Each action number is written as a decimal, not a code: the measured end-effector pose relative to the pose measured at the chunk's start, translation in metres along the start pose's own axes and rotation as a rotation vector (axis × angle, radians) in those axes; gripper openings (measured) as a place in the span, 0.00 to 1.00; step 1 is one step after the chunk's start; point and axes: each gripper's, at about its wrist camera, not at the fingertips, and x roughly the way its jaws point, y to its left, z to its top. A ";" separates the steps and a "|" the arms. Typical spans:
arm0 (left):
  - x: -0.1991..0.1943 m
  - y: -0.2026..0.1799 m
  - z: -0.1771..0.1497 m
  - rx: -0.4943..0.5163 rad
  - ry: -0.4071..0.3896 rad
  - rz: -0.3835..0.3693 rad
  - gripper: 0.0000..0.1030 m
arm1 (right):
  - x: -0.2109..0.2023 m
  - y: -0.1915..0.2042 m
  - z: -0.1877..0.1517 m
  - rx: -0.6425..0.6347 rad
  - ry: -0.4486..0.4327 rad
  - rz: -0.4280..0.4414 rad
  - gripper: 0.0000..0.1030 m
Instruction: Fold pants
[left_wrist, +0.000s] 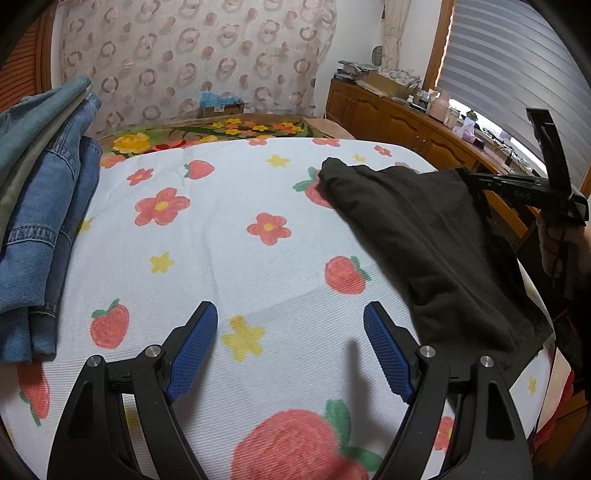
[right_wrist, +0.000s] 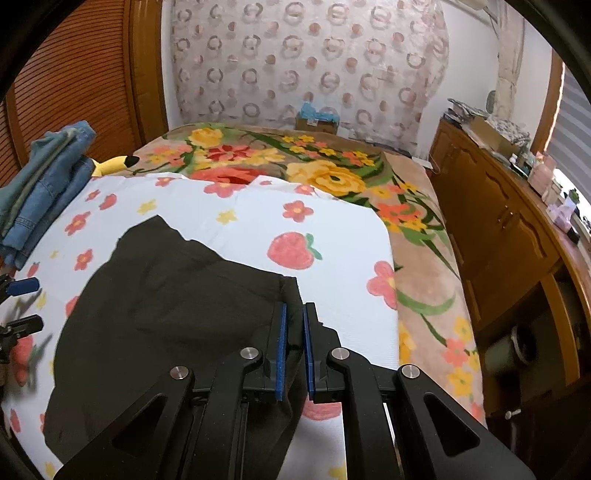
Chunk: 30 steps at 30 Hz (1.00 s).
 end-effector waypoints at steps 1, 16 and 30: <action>-0.001 -0.001 0.001 0.000 -0.001 0.003 0.80 | 0.002 0.001 0.001 0.005 0.007 0.004 0.11; -0.021 -0.021 -0.004 0.052 -0.065 0.071 0.80 | -0.031 0.006 -0.038 0.034 0.038 0.082 0.36; -0.051 -0.070 -0.029 0.091 -0.075 0.010 0.80 | -0.069 0.013 -0.092 0.063 0.043 0.103 0.45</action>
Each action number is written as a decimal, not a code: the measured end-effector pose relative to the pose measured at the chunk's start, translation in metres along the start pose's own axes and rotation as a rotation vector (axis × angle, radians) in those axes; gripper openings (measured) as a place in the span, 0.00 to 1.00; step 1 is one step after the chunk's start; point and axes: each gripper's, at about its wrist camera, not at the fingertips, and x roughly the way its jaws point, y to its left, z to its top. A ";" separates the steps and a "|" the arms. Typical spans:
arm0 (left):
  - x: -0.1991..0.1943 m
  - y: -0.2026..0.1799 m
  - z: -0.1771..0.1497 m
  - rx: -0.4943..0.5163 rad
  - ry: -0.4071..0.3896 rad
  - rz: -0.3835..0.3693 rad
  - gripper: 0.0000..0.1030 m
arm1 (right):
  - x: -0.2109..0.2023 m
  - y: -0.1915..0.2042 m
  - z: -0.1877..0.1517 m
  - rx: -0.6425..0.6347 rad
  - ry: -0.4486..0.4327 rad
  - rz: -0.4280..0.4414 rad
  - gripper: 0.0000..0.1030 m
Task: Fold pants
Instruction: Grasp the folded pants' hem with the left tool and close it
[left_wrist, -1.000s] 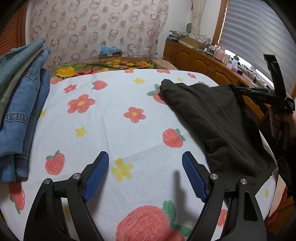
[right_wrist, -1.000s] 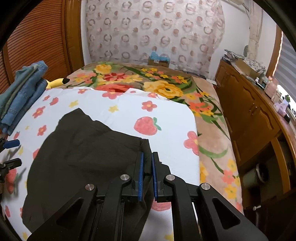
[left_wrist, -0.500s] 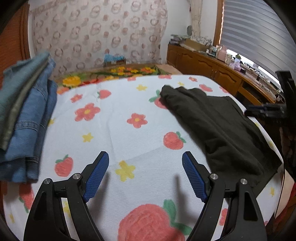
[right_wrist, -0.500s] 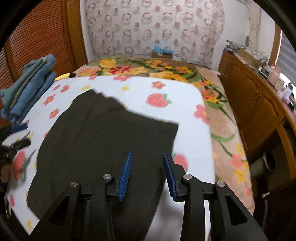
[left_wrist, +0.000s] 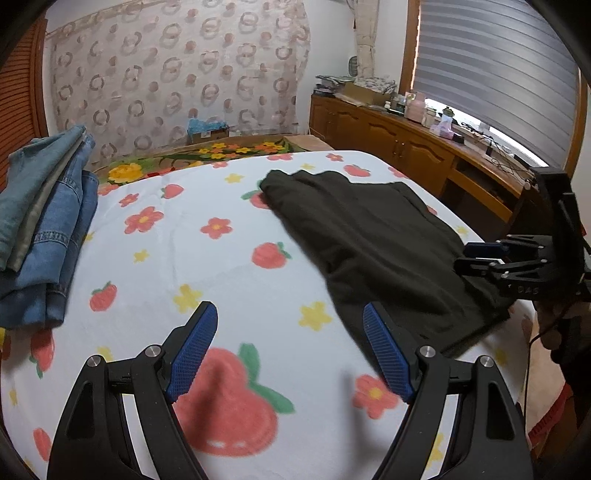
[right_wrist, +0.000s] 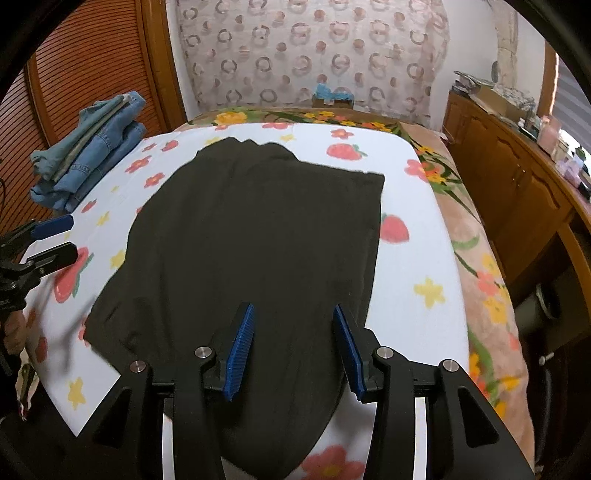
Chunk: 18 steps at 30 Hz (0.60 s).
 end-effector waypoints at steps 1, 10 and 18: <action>-0.001 -0.002 -0.002 0.001 0.001 -0.002 0.80 | 0.000 0.000 -0.003 0.002 0.002 -0.005 0.45; -0.005 -0.015 -0.021 0.004 0.017 0.003 0.80 | 0.003 0.012 -0.015 -0.042 -0.055 -0.022 0.63; -0.010 -0.026 -0.031 0.023 0.027 -0.069 0.74 | 0.008 0.021 -0.022 -0.049 -0.080 -0.035 0.63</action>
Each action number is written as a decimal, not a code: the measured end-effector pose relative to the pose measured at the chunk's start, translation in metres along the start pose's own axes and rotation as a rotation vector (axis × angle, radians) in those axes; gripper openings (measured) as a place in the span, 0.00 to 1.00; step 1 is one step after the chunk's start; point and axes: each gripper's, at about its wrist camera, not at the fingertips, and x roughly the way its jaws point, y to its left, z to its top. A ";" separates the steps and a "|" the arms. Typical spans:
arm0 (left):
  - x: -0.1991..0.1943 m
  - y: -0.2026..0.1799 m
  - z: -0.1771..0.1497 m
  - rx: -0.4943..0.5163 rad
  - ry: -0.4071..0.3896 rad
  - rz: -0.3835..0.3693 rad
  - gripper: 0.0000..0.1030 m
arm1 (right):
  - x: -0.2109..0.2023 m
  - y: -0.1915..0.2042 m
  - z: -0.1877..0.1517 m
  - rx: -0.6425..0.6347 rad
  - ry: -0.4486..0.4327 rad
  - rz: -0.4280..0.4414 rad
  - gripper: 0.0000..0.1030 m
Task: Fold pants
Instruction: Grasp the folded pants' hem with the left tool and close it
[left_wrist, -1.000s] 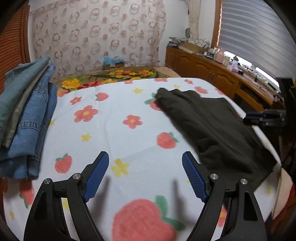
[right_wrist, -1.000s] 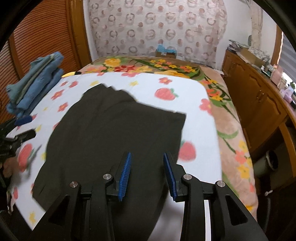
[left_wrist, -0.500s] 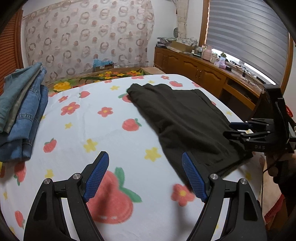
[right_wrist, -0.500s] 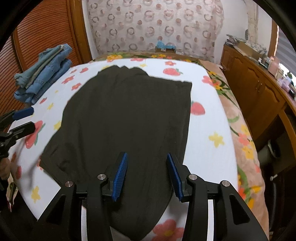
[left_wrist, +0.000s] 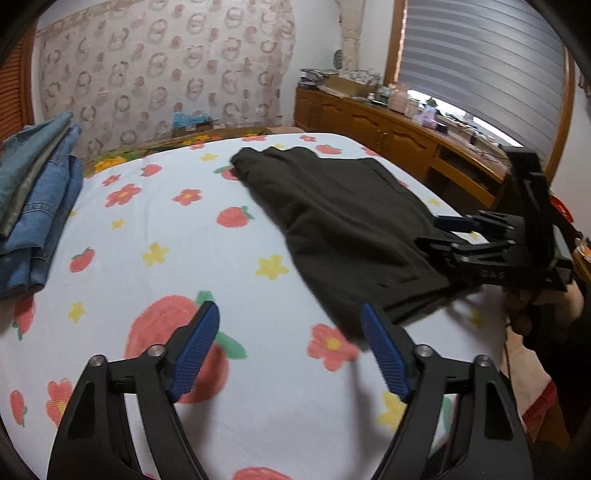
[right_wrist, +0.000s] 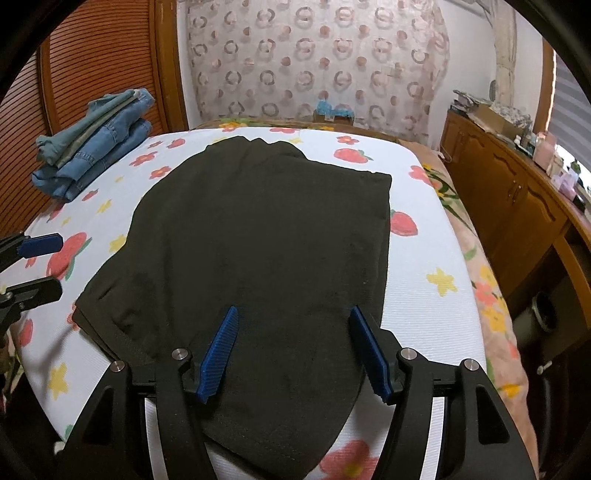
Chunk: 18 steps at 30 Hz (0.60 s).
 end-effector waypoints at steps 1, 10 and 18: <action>0.000 -0.002 0.000 0.004 0.005 -0.015 0.73 | 0.000 -0.001 0.001 0.002 0.000 0.004 0.63; 0.005 -0.023 0.005 0.100 0.057 -0.089 0.53 | -0.021 -0.003 -0.004 0.047 -0.019 0.004 0.63; 0.015 -0.038 0.003 0.148 0.091 -0.113 0.47 | -0.052 -0.006 -0.026 0.063 -0.041 0.003 0.45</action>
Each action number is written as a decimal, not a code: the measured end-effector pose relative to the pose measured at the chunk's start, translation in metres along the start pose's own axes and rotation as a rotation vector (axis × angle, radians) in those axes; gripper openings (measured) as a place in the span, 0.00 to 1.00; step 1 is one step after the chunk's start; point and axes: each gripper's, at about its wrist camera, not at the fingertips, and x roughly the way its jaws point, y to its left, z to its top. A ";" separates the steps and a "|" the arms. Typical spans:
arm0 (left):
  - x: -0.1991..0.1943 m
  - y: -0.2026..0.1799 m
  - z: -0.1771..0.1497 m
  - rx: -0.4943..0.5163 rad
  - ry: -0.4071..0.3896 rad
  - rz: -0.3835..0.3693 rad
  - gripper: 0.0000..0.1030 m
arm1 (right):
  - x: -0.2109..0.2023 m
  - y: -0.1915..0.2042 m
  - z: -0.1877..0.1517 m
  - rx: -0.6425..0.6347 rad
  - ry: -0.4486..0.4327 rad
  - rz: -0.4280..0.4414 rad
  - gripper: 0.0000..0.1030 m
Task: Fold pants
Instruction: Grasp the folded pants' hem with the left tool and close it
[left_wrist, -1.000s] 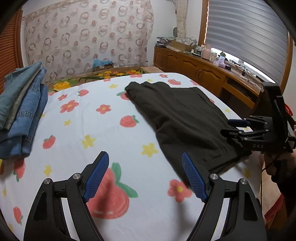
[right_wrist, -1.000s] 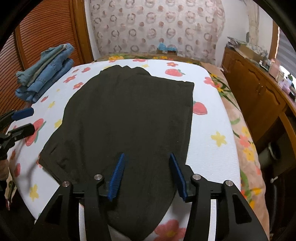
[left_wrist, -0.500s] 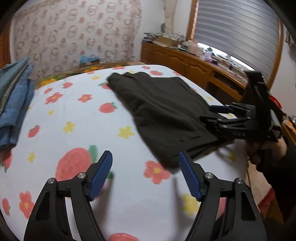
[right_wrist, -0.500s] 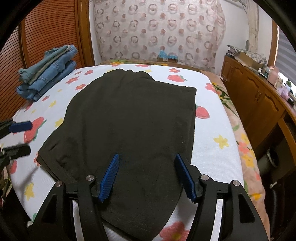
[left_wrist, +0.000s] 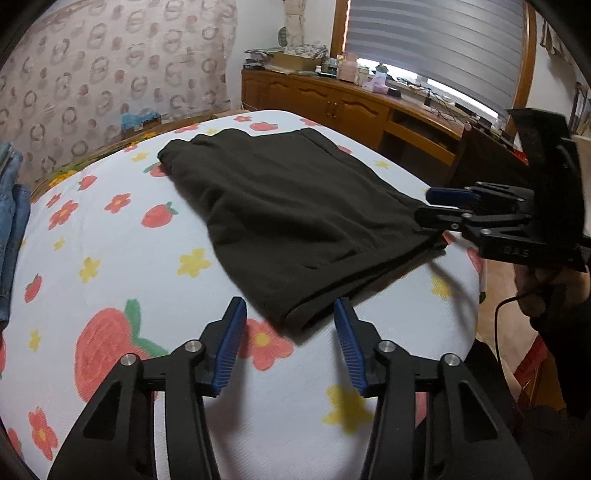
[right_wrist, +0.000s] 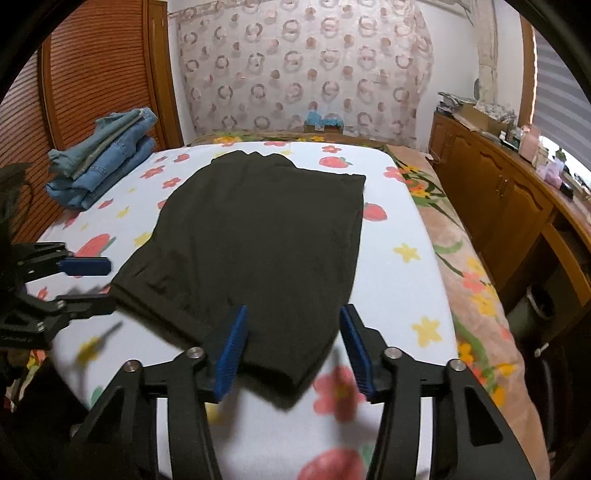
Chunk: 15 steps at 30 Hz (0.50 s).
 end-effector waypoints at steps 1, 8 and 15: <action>0.003 0.000 0.000 0.001 0.007 0.003 0.47 | -0.001 -0.002 -0.002 0.011 0.001 0.009 0.43; 0.009 0.002 0.003 0.014 0.024 0.015 0.46 | -0.003 -0.008 -0.009 0.066 -0.001 0.051 0.29; 0.013 0.004 0.007 0.013 0.006 -0.003 0.33 | -0.002 -0.006 -0.010 0.067 0.006 0.058 0.29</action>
